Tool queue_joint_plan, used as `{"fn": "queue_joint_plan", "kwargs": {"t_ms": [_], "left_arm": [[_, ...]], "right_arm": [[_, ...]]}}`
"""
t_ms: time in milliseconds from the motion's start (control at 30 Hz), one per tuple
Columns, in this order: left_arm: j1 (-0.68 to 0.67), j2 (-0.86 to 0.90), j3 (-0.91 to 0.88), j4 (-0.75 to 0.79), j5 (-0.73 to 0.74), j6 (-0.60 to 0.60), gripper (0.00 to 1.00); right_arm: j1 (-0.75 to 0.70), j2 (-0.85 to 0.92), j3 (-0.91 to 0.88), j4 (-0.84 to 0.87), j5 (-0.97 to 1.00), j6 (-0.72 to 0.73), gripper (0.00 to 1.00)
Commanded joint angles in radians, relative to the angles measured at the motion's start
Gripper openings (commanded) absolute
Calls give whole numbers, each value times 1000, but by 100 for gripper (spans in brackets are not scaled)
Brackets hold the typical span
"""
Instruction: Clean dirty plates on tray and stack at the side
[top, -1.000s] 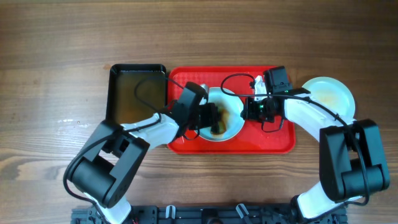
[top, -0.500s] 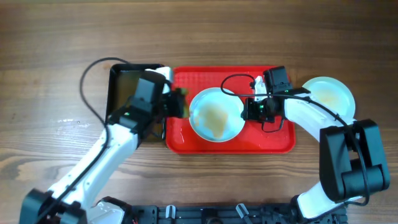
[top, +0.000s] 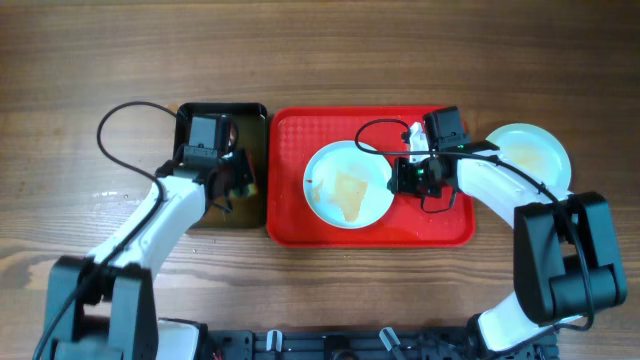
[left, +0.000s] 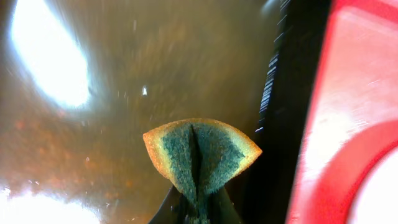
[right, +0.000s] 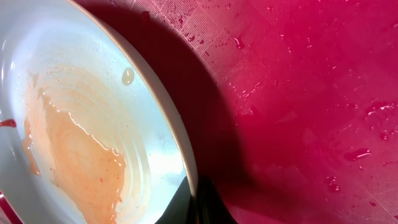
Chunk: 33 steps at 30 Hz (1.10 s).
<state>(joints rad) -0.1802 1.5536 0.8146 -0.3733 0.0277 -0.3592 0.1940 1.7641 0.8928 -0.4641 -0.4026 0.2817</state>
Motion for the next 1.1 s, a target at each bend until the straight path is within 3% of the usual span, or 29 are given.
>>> {"fn": "queue_joint_plan", "kwargs": {"t_ms": [0, 267, 400, 533, 600, 767, 900, 1067], "left_arm": [[-23, -121, 5, 53, 158, 16, 4], [-292, -53, 5, 164, 193, 2, 4], [-386, 89, 5, 322, 193, -125, 4], [-380, 206, 5, 366, 153, -124, 4], [-358, 211, 5, 338, 43, -123, 4], [-296, 197, 5, 328, -56, -116, 4], [-294, 109, 5, 328, -18, -117, 4], [-293, -24, 5, 352, -83, -116, 4]], "right_arm": [[-1, 23, -11, -16, 71, -20, 4], [-1, 23, -11, -16, 70, -17, 4], [-1, 23, -11, -19, 70, -17, 4], [-1, 23, -11, -21, 70, -17, 4], [-1, 23, -11, -21, 69, -17, 4], [-1, 23, -11, -25, 69, -17, 4], [-1, 23, -11, -25, 70, -18, 4], [-1, 23, -11, -24, 70, -18, 4]]}}
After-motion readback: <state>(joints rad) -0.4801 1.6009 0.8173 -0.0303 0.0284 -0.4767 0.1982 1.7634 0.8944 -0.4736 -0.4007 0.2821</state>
